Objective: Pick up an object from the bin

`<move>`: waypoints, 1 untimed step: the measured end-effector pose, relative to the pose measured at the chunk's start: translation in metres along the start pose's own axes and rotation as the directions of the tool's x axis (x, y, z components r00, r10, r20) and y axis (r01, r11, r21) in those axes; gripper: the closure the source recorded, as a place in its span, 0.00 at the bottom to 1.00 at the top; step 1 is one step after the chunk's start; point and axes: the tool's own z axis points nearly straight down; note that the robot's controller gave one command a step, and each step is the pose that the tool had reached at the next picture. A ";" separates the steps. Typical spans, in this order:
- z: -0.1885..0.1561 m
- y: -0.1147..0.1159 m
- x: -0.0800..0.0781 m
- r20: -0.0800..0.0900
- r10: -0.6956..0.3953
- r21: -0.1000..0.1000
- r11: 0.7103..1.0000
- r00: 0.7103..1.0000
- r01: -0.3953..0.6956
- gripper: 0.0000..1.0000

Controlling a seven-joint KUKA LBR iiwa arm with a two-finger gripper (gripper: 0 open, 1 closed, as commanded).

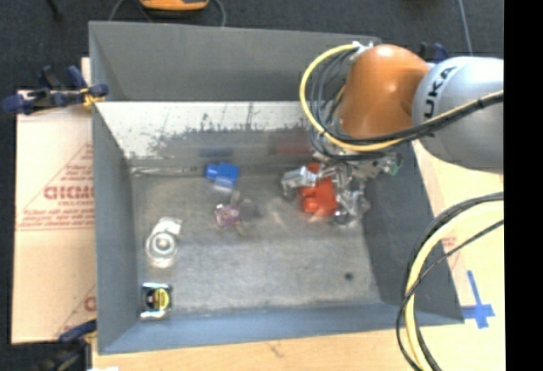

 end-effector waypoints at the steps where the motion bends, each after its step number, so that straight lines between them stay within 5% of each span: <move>1: -0.001 0.000 0.002 -0.007 0.003 -0.007 1.000 1.000 -0.003 1.00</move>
Offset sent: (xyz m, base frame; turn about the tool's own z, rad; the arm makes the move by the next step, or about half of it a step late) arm 0.0000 0.0000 0.0000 0.0000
